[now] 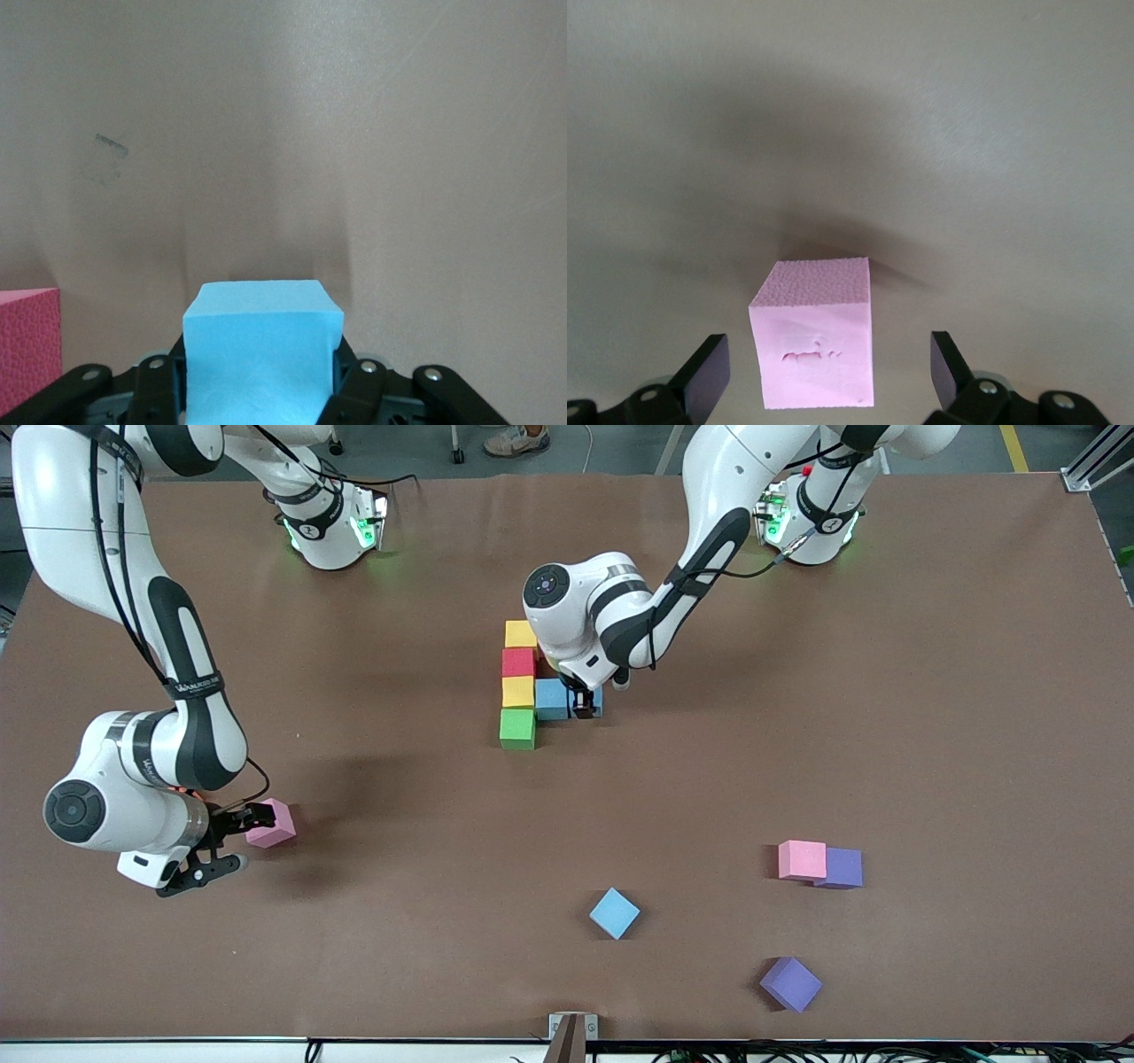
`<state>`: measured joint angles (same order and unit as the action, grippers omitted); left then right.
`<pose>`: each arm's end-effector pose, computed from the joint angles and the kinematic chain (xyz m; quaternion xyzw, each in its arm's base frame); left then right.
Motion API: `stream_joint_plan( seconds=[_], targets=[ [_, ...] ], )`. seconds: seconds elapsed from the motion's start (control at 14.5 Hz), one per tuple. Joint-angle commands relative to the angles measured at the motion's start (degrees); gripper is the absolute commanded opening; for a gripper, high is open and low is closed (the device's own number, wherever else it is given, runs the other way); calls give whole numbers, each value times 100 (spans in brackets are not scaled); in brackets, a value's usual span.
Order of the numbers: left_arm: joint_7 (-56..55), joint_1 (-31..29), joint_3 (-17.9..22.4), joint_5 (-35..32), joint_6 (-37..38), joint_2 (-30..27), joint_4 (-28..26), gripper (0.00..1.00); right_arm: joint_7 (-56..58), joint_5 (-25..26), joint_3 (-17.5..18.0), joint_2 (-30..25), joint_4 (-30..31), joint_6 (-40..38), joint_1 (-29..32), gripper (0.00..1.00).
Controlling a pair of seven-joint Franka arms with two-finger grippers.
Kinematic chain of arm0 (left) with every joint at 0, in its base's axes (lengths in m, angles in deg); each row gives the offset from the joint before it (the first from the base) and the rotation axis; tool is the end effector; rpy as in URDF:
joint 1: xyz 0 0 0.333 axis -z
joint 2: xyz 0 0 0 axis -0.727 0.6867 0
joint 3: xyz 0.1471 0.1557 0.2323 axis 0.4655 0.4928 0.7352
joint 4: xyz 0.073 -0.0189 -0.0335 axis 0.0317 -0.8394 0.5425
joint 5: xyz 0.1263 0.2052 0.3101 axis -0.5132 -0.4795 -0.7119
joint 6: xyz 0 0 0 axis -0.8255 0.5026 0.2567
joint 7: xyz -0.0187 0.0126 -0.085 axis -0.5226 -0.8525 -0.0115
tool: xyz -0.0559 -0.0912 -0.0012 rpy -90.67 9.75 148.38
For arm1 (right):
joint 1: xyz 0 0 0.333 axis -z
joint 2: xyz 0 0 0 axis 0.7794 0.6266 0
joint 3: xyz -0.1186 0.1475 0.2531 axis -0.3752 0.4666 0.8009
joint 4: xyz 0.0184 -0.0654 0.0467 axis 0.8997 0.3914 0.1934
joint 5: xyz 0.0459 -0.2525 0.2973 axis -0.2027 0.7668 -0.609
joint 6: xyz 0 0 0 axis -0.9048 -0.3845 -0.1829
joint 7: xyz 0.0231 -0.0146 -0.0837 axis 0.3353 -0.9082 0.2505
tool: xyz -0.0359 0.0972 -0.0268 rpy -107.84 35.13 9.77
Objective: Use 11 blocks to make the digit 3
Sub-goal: 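Place the blue cube beside the first blue cube while the right gripper withdraws, then grasp the pink cube with the right gripper and lift it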
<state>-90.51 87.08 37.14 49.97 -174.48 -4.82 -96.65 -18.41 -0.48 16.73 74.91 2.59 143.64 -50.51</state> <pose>0.3805 -0.5287 0.1971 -0.7217 -0.6868 -0.0723 0.0477 0.6871 -0.0306 0.2443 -0.9795 -0.1900 0.0666 0.0019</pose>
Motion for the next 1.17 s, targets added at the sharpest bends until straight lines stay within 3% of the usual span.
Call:
stream_joint_plan(
  seconds=[0.0,0.41,0.62,0.83,0.96,1.03,1.1],
  targets=[
    [-416,86,20,-195,-121,-121,-164,22,56,128,62,-69,252,55,45,100],
    [-417,95,20,-195,-138,-103,-164,23,47,120,71,-69,559,467,27,100],
    [-408,95,29,-195,-138,-59,-155,40,30,120,71,-60,656,652,27,100],
    [-408,95,29,-222,-130,-59,-155,75,12,120,71,-25,656,748,19,100],
    [-408,95,29,-222,-77,-103,-146,85,3,120,71,19,656,889,27,98],
    [-399,86,20,-222,-42,-147,-137,87,3,120,71,37,656,899,27,92],
    [-399,86,20,-222,80,-190,-103,88,3,120,71,46,656,899,19,78]
  ],
)
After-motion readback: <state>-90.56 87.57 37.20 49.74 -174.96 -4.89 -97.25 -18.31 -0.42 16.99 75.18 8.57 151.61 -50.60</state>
